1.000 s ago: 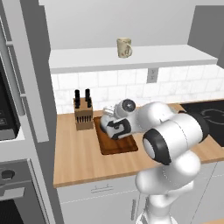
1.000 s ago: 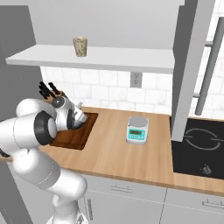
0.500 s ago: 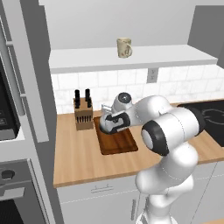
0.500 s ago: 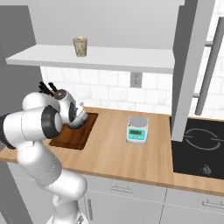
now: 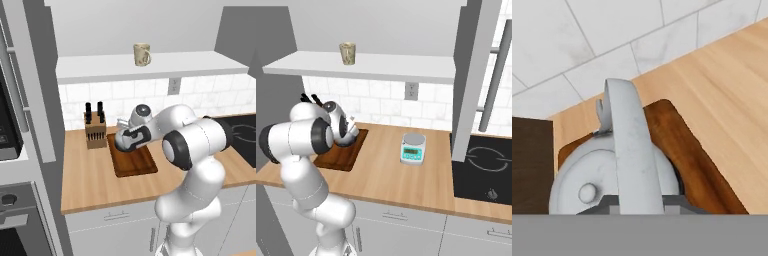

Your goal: Pick the kettle from the counter and place it on the tray. Then pick the mug from the cabinet and place it on the tray. Then close the cabinet doors.

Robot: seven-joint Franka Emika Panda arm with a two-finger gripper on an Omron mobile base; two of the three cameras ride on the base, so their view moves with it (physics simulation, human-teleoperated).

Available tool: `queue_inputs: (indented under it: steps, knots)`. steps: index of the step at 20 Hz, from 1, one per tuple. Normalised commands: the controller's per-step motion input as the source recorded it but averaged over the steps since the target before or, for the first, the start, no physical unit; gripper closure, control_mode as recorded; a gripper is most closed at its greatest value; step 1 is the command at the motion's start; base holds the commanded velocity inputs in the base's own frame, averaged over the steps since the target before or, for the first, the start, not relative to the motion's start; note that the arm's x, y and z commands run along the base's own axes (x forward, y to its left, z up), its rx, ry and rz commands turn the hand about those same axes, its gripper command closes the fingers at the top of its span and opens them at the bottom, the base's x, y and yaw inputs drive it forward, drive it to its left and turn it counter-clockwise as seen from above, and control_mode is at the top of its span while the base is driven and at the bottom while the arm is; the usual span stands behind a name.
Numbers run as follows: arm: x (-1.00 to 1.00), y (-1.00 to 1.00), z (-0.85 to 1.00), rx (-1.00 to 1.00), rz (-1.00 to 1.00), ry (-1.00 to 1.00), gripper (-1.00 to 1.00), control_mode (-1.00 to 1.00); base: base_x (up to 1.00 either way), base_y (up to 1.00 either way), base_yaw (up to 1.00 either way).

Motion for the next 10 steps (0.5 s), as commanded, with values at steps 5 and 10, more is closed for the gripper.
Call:
queue_inputs:
  steps: [5, 10]
  knots:
    - [-0.01, -0.02, -0.16, 0.0, 0.0, 0.0, -1.0, -1.0, 0.0, 0.0, 0.0]
    - [-0.06, -0.05, 0.0, 0.01, 0.0, -0.04, -1.0, -1.0, 0.0, 0.0, 0.0]
